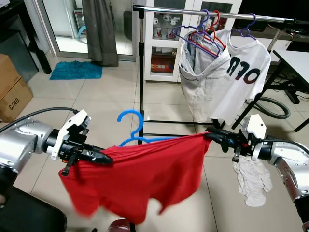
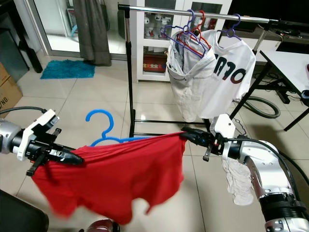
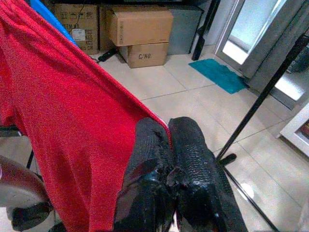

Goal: Hang hanger

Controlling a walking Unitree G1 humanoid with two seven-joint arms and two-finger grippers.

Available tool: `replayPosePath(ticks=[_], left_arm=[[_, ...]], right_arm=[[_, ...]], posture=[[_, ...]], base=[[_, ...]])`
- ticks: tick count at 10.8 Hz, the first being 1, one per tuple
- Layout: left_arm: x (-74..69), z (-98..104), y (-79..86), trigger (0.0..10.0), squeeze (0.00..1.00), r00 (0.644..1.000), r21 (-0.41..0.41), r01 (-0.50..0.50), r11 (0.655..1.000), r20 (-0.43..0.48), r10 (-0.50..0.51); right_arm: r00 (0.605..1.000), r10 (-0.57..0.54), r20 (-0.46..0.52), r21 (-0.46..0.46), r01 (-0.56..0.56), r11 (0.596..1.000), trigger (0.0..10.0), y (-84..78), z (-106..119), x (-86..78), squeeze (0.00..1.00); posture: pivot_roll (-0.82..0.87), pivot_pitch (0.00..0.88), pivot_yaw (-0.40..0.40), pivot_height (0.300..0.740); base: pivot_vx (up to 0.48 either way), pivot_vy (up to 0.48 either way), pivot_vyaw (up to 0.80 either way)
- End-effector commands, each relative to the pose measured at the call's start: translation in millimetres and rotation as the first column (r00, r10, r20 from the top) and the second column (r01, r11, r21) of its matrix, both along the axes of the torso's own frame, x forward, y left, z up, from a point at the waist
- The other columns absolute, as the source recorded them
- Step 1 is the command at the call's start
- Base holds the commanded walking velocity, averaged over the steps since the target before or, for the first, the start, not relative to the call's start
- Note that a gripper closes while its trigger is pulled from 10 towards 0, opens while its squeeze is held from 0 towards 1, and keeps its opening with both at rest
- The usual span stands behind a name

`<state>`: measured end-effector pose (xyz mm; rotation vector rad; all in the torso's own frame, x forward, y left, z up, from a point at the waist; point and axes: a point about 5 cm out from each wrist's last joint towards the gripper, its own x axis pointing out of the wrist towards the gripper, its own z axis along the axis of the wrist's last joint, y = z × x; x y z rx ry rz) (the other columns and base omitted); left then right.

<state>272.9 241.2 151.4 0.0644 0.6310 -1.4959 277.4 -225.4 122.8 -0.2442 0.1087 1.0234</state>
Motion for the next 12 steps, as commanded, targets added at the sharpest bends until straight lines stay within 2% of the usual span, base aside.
replayPosePath(ticks=[1,3,4,5,6,7,8,9,10,12], left_arm=[[-3.0,4.5,5.6,0.0,0.00,1.000,0.005,0.002,1.000,-0.014,-0.002],[-11.4,4.4,1.2,0.0,0.00,0.996,-0.018,0.040,0.999,-0.073,-0.042],[-20.8,1.3,-6.1,0.0,0.00,0.988,-0.029,0.090,0.995,-0.123,-0.093],[-37.2,-8.0,-26.9,0.0,0.00,0.961,-0.045,0.199,0.979,-0.184,-0.204],[-39.2,-12.3,-33.1,0.0,0.00,0.956,-0.031,0.229,0.973,-0.183,-0.231],[-23.7,-19.6,-36.2,0.0,0.00,0.975,0.077,0.217,0.973,-0.072,-0.212],[-8.6,-21.7,-32.0,0.0,0.00,0.988,0.178,0.143,0.973,0.033,-0.151],[9.1,-18.3,-22.2,0.0,0.00,0.987,0.278,0.006,0.961,0.152,-0.050],[13.1,-15.6,-17.8,0.0,0.00,0.980,0.321,-0.040,0.946,0.196,-0.025],[23.3,-8.5,-8.8,0.0,0.00,0.940,0.399,-0.086,0.913,0.336,-0.059]], right_arm=[[0.994,-0.105,0.031,0.002,0.105,0.994,0.0,-23.6,10.2,2.7,0.00],[0.990,-0.135,0.044,0.018,0.134,0.991,0.0,-25.7,12.3,6.0,0.00],[0.987,-0.154,0.053,0.030,0.152,0.988,0.0,-26.3,14.5,9.5,0.00],[0.987,-0.147,0.060,0.034,0.146,0.989,0.0,-23.8,17.8,12.8,0.00],[0.989,-0.134,0.061,0.030,0.132,0.991,0.0,-22.0,18.6,13.0,0.00],[0.993,-0.097,0.063,0.017,0.096,0.995,0.0,-17.5,21.2,12.4,0.00],[0.995,-0.076,0.065,0.007,0.076,0.997,0.0,-15.2,22.7,11.9,0.00],[0.996,-0.052,0.068,-0.016,0.053,0.998,0.0,-12.4,22.5,10.8,0.00],[0.997,-0.039,0.068,-0.034,0.041,0.999,0.0,-10.9,21.0,9.7,0.00],[0.998,0.002,0.056,-0.057,0.001,0.998,0.0,-1.9,16.6,6.9,0.00]], posture=[[0.02,0.000,-0.031,0.740],[0.02,0.000,-0.034,0.740],[0.02,0.000,-0.035,0.740],[0.02,0.000,-0.038,0.740],[0.02,0.000,-0.040,0.740],[0.02,0.000,-0.042,0.740],[0.02,0.000,-0.043,0.740],[0.02,0.000,-0.042,0.740],[0.02,0.000,-0.044,0.740],[0.02,0.000,-0.050,0.740]], base=[[0.000,0.000,0.00],[0.000,0.000,0.00],[0.000,0.000,0.00],[0.000,0.000,0.00],[0.000,0.000,0.00],[0.000,0.000,0.00],[0.000,0.000,0.00],[0.000,0.000,0.00],[0.000,0.000,0.00],[0.000,0.000,0.00]])
